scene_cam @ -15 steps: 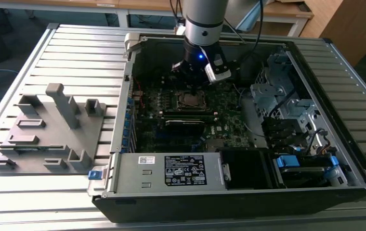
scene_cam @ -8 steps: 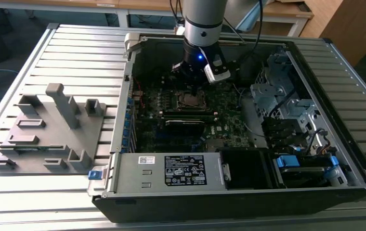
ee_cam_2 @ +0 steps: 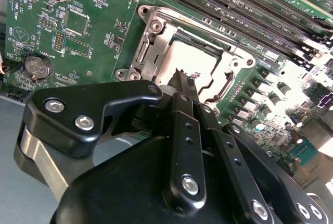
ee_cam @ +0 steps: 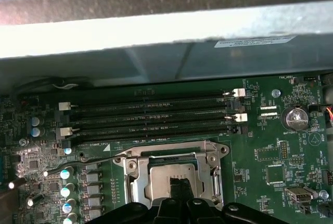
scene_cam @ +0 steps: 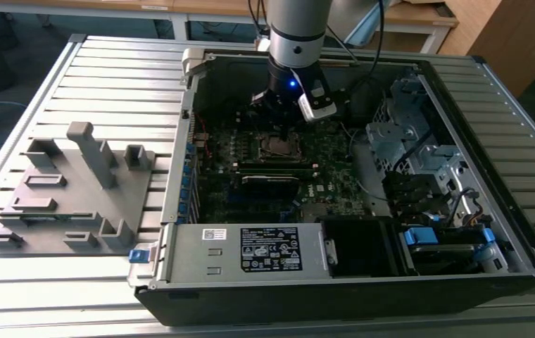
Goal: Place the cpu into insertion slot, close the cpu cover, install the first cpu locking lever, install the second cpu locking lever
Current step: 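Close the cpu cover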
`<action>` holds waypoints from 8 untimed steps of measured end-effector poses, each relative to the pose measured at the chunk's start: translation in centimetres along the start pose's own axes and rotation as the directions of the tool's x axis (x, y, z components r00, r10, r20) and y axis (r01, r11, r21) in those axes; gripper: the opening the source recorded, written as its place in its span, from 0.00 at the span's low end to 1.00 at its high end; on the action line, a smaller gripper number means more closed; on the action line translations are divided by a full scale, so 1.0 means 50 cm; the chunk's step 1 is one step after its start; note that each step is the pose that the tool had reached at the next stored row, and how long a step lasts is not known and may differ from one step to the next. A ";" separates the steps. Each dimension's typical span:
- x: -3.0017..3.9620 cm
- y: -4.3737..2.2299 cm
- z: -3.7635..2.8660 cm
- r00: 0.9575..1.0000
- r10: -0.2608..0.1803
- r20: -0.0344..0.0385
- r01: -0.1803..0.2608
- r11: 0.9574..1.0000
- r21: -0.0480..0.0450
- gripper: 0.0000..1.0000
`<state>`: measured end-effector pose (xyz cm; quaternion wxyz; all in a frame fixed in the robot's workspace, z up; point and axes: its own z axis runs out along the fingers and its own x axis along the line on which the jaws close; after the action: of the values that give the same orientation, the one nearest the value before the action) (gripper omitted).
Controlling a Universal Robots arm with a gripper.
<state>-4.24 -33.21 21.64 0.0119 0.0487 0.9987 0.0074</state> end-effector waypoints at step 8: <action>0.000 0.000 -0.002 1.000 0.000 0.000 0.000 1.000 0.001 0.10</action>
<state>-4.25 -33.22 21.74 0.0117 0.0487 0.9987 0.0071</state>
